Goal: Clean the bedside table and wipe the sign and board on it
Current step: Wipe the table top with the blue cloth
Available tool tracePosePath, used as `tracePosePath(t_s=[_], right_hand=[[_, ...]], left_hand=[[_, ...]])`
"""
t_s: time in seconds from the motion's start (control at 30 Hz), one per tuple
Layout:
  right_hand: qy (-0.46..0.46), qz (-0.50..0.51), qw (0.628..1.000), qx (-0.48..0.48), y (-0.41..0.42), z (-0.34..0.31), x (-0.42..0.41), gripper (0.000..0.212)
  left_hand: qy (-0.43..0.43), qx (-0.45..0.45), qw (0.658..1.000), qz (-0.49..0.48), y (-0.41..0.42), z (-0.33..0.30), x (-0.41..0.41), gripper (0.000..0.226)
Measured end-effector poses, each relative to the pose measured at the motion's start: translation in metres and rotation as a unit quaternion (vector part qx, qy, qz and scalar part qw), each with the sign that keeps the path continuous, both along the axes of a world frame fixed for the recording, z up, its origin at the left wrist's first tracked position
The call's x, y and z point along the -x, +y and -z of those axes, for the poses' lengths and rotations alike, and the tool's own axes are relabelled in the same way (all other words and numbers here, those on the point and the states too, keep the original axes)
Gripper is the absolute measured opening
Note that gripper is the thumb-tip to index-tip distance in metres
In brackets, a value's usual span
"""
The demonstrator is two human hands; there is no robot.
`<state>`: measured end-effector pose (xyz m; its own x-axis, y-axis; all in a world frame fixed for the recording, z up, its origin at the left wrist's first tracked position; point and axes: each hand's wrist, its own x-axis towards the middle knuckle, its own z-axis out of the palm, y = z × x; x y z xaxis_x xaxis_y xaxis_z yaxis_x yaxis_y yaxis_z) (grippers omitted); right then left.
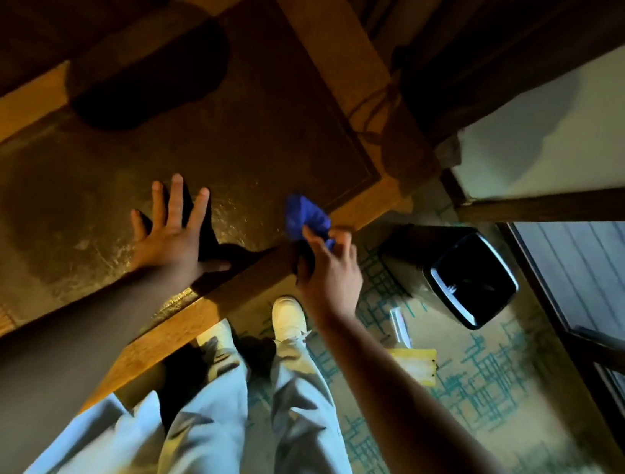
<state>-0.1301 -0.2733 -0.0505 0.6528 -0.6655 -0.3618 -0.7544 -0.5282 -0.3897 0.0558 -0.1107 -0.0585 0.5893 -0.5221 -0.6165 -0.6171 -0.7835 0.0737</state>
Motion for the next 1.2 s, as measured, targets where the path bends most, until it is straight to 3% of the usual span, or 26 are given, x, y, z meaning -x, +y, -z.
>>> tracePosePath(t_s=[0.23,0.37,0.5,0.63,0.67,0.77,0.83,0.9,1.07,1.2], right_hand=[[0.025,-0.027,0.998,-0.046,0.039,-0.007,0.008,0.054],[0.035,-0.032,0.989,-0.139,0.033,-0.013,0.008,0.045],[0.031,-0.023,0.979,-0.201,0.018,-0.029,0.012,0.043],[-0.051,0.041,0.977,-0.202,0.005,-0.056,0.014,0.047],[-0.073,0.05,0.973,-0.214,0.002,-0.062,0.013,0.048],[-0.125,0.014,0.966,-0.225,-0.001,-0.082,0.008,0.047],[-0.147,-0.017,0.965,-0.217,0.001,-0.094,0.004,0.047],[-0.16,-0.034,0.959,-0.231,0.005,-0.104,0.004,0.044],[-0.185,0.068,0.929,-0.315,0.009,-0.117,0.017,0.031],[-0.158,0.077,0.93,-0.322,0.006,-0.118,0.022,0.04]], left_hand=[[-0.004,-0.02,1.0,-0.007,-0.004,-0.001,0.0,0.126],[-0.012,-0.021,1.0,-0.019,-0.003,-0.004,0.001,0.124],[-0.013,0.013,0.998,-0.062,-0.013,-0.014,-0.001,0.09],[0.032,0.079,0.988,-0.127,-0.032,-0.043,0.015,0.059],[0.086,0.125,0.972,-0.178,-0.035,-0.055,0.025,0.057],[0.278,0.232,0.859,-0.363,-0.041,-0.098,0.054,0.035],[0.351,0.276,0.804,-0.392,-0.039,-0.108,0.064,0.018],[0.385,0.318,0.759,-0.419,-0.031,-0.113,0.068,0.015],[0.375,0.375,0.716,-0.454,-0.009,-0.129,0.073,0.02],[0.346,0.398,0.766,-0.367,0.003,-0.153,0.081,0.01]])
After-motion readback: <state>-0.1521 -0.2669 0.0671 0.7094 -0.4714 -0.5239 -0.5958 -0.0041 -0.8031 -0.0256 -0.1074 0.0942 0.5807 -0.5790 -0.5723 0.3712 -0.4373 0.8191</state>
